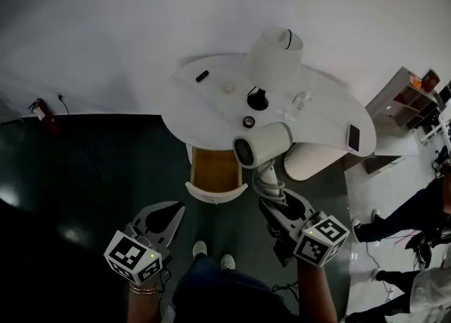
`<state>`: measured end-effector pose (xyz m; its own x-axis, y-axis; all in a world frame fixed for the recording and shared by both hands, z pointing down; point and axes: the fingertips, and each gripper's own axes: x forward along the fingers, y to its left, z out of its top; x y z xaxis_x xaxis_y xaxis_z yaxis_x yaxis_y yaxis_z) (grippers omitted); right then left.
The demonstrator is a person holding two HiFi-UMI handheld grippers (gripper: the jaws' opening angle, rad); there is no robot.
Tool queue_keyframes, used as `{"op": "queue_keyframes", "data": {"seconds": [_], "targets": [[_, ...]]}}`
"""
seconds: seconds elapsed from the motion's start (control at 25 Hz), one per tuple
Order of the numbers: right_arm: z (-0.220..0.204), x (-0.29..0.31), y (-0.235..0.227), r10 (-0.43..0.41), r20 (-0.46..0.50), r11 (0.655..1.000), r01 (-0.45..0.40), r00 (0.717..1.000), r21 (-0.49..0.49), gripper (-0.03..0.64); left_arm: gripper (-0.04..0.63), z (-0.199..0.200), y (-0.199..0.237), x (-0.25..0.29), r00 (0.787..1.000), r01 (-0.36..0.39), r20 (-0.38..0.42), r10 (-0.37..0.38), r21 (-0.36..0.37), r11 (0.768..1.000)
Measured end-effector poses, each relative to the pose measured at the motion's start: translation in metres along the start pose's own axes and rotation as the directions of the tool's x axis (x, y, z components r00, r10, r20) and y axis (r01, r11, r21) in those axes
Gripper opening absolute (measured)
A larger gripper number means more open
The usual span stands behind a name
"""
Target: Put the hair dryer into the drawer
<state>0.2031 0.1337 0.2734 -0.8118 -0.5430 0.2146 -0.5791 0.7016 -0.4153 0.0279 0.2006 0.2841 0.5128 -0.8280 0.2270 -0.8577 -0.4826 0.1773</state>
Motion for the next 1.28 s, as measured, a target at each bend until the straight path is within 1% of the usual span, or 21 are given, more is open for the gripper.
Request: {"op": "queue_keyframes", "data": {"seconds": [0.2, 0.36, 0.6, 0.76, 0.88, 1.12, 1.28], "targets": [[0.000, -0.023, -0.004, 0.036, 0.015, 0.999, -0.036, 0.999, -0.004, 0.210, 0.015, -0.006, -0.028, 0.005, 1.000, -0.020, 0.015, 0.020, -0.002, 1.000], [0.005, -0.034, -0.004, 0.048, 0.030, 0.999, -0.048, 0.998, -0.010, 0.210, 0.015, -0.002, -0.046, 0.008, 1.000, 0.000, 0.018, 0.000, 0.010, 1.000], [0.009, -0.039, -0.001, 0.055, 0.060, 0.998, -0.056, 0.997, 0.011, 0.210, 0.015, 0.011, -0.052, 0.009, 0.999, 0.020, 0.024, -0.021, 0.048, 0.999], [0.008, -0.038, 0.001, 0.061, 0.058, 0.998, -0.062, 0.996, 0.021, 0.210, 0.015, 0.012, -0.052, 0.006, 1.000, 0.009, 0.019, -0.010, 0.043, 0.999], [0.004, -0.032, 0.001, 0.069, 0.044, 0.998, -0.069, 0.997, 0.011, 0.210, 0.015, 0.009, -0.047, 0.005, 1.000, -0.004, 0.022, 0.003, 0.037, 0.999], [-0.001, -0.051, -0.003, 0.111, 0.041, 0.993, -0.113, 0.993, 0.045, 0.210, 0.015, 0.002, -0.070, 0.003, 0.999, -0.038, 0.035, 0.037, 0.026, 0.999], [-0.002, -0.056, -0.008, 0.119, 0.043, 0.992, -0.121, 0.992, 0.042, 0.210, 0.015, 0.000, -0.074, 0.001, 0.997, -0.061, 0.056, 0.061, -0.005, 0.998]]}}
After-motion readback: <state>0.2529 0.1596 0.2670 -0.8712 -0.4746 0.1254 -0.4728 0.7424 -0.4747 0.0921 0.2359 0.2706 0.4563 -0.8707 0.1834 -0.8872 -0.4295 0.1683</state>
